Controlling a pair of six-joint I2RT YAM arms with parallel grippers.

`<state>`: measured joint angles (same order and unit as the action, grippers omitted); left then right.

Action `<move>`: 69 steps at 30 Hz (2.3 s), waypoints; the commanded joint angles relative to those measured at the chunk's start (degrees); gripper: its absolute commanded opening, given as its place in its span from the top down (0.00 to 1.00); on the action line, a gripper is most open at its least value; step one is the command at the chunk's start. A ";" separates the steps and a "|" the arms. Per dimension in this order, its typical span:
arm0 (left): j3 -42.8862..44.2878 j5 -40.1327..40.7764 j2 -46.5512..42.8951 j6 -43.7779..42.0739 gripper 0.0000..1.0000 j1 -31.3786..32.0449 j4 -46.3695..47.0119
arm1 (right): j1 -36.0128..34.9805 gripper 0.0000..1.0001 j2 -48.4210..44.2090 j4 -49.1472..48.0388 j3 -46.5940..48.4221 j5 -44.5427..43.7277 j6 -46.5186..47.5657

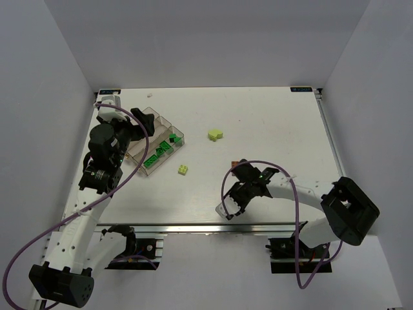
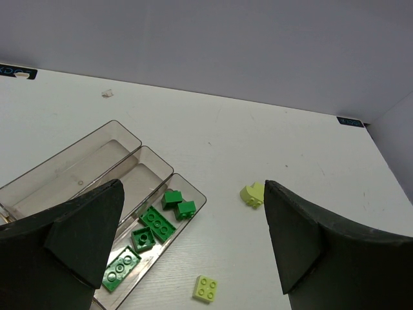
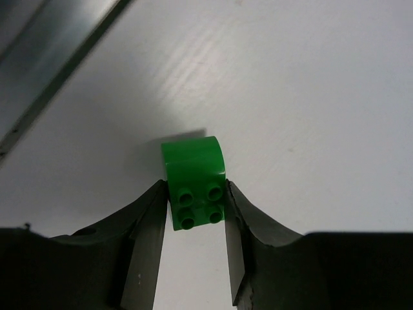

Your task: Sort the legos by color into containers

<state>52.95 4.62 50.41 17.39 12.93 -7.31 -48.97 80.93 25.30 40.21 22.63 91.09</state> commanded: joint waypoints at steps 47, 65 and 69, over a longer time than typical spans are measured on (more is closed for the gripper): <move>-0.13 2.32 -0.49 -2.36 0.02 0.26 -0.25 | -10.09 0.59 44.84 -47.62 50.93 -31.69 -16.03; -0.48 4.25 -0.58 -1.66 0.02 0.26 -0.25 | -9.92 0.30 33.71 -47.36 40.40 -31.16 -19.27; -0.83 4.26 -0.23 -1.57 0.02 0.26 -0.16 | -9.92 0.30 25.62 -43.86 33.46 -29.58 -23.58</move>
<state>52.88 8.21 50.41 15.64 12.97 -7.35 -58.67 114.17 -18.94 76.62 -8.40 71.92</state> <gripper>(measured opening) 0.982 0.699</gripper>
